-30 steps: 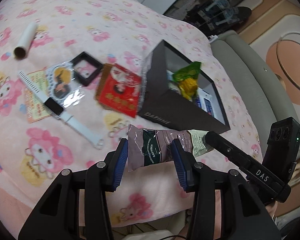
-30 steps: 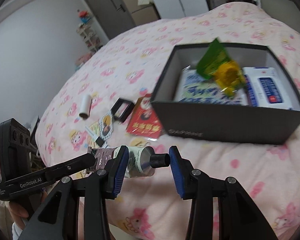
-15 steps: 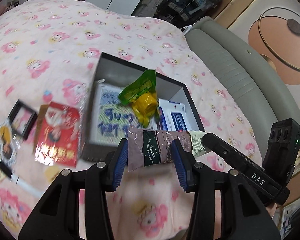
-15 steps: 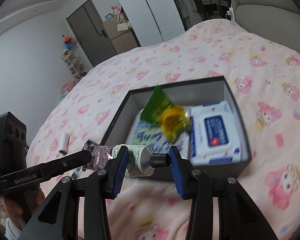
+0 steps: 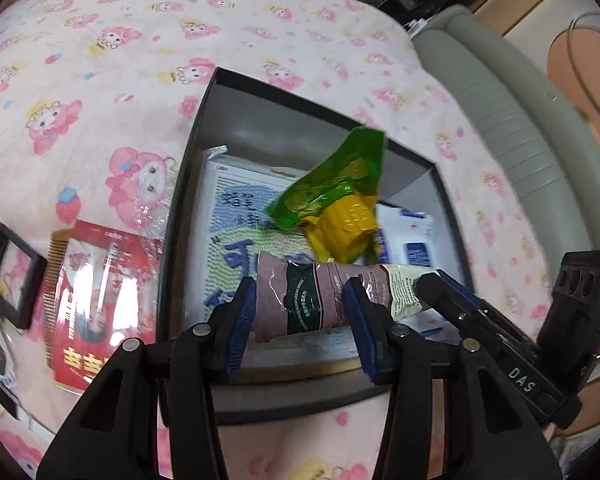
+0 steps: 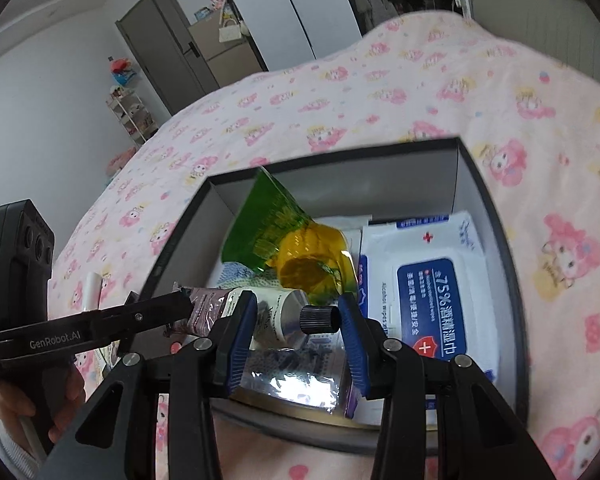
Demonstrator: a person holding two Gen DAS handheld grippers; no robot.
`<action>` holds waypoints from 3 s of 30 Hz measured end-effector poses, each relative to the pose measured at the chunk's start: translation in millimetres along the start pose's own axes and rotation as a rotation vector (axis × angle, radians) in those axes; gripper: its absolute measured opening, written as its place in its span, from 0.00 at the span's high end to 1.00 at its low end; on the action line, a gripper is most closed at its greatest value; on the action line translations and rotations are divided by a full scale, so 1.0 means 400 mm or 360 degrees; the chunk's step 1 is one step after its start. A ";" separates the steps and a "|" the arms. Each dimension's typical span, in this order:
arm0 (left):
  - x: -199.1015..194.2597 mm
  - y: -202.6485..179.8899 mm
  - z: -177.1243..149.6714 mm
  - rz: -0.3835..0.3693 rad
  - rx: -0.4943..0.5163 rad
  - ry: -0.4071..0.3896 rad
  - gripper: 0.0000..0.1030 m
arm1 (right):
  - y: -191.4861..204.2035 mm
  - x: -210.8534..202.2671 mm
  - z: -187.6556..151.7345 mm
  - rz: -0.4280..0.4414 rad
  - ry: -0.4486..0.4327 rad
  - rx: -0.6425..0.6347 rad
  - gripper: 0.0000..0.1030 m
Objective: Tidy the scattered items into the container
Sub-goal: 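Lower the cream tube into the box and open the left tool, then withdraw the left tool and move it toward the white smartwatch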
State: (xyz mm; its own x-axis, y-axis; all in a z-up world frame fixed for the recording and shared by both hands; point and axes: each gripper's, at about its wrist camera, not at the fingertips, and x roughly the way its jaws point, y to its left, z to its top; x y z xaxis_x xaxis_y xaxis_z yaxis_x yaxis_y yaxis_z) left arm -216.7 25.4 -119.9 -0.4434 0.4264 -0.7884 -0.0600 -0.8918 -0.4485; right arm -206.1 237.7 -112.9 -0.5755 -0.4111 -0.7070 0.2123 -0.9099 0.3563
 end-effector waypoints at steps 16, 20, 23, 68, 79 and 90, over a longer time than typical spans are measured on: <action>0.017 -0.038 -0.041 0.0229 0.0185 0.0044 0.55 | 0.001 0.025 -0.056 -0.0016 0.0124 0.0036 0.63; -0.036 -0.045 -0.063 0.0131 0.0178 -0.0013 0.55 | 0.030 -0.035 -0.060 -0.0095 0.0046 -0.0021 0.63; -0.107 -0.065 -0.095 0.0061 0.0191 -0.0109 0.55 | 0.051 -0.089 -0.074 -0.0119 -0.0003 -0.0045 0.63; -0.481 0.074 -0.431 0.0065 0.0226 -0.0325 0.54 | 0.443 -0.257 -0.309 0.0020 -0.0019 -0.0346 0.63; -0.506 0.238 -0.446 0.0132 0.0010 -0.0368 0.54 | 0.568 -0.133 -0.315 0.0128 0.0114 -0.0486 0.63; -0.479 0.427 -0.456 0.0171 -0.0256 -0.0350 0.54 | 0.665 0.027 -0.365 0.0196 0.0305 -0.0570 0.63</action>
State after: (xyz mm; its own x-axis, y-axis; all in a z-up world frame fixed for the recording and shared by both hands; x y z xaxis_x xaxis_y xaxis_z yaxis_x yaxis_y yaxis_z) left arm 21.2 -181.0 -122.3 -0.6238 0.2720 -0.7327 0.1323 -0.8872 -0.4420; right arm -40.5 -16.9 -115.0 -0.3788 -0.4898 -0.7853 0.5506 -0.8013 0.2342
